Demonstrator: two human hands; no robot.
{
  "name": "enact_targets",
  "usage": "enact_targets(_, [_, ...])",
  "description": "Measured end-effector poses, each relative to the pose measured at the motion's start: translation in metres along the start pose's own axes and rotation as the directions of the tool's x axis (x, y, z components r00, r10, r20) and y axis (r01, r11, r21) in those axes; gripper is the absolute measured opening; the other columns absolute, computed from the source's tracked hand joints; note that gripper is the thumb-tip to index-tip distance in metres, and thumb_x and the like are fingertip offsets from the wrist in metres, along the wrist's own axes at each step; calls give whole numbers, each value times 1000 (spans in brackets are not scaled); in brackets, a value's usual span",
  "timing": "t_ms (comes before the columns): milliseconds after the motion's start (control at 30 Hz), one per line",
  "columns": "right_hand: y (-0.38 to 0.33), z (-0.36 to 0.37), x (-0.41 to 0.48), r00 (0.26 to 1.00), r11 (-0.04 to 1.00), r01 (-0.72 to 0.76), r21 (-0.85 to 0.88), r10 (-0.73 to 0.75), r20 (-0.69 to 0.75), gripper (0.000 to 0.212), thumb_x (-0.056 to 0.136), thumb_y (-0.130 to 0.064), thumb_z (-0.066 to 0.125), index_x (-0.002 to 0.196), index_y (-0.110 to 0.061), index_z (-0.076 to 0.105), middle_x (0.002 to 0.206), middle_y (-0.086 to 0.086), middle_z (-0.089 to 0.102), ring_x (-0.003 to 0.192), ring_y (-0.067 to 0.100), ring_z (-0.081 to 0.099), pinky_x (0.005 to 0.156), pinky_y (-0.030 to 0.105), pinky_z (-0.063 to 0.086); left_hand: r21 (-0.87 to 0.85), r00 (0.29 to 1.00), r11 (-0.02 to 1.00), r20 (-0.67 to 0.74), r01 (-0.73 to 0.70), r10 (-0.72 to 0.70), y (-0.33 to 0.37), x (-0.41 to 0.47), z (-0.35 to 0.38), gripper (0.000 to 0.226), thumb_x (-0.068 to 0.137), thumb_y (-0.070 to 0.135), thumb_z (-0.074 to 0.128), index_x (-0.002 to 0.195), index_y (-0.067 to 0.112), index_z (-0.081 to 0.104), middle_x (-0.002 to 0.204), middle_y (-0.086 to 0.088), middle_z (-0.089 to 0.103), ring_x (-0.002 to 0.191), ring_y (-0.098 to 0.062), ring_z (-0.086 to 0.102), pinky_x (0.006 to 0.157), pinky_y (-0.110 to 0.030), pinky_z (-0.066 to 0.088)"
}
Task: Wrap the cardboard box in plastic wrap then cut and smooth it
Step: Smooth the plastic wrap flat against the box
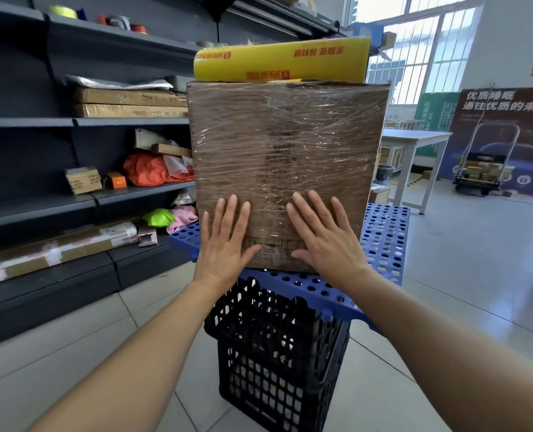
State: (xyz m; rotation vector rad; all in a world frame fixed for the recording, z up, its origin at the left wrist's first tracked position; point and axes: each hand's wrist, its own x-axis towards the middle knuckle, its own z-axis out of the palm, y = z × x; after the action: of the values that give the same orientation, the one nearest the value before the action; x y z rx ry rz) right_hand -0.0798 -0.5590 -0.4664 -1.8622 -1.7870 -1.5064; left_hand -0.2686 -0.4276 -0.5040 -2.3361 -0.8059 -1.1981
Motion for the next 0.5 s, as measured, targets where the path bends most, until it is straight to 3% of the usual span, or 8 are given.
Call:
enact_targets(100, [-6, 5, 4, 996, 996, -87, -22, 88, 20, 110, 80, -63, 55, 150, -12, -12, 159, 7, -3, 144, 22, -22, 116, 47, -10, -53, 993, 994, 71, 96, -92, 4, -5, 4, 87, 88, 61, 28, 148, 21, -21, 153, 3, -29, 144, -17, -20, 117, -42, -9])
enact_targets(233, [-14, 11, 0, 992, 994, -110, -26, 111, 58, 110, 81, -62, 54, 149, -11, -17, 155, 6, -29, 143, 24, -24, 116, 47, -11, -45, 987, 990, 98, 135, -130, 7, -5, 7, 86, 89, 60, 27, 147, 21, -23, 152, 3, -32, 143, -17, -23, 117, -41, -10])
enact_targets(400, [-16, 10, -4, 992, 993, -114, -8, 115, 57, 110, 81, -61, 55, 150, -10, -13, 155, 6, -28, 144, 24, -21, 116, 48, -8, -64, 986, 987, 89, 145, -140, 8, -3, 0, 80, 91, 62, 20, 148, 21, -20, 155, 2, -27, 143, -16, -21, 116, -41, -13])
enact_targets(500, [-7, -4, 18, 987, 987, -162, 3, 162, -13, 91, 90, -59, 37, 151, -9, -8, 157, 7, -22, 145, 23, -17, 117, 47, -9, -109, 979, 973, 7, 205, -205, 12, 26, -16, 77, 93, 57, 24, 149, 21, -14, 157, -3, -14, 143, -15, -21, 117, -42, -10])
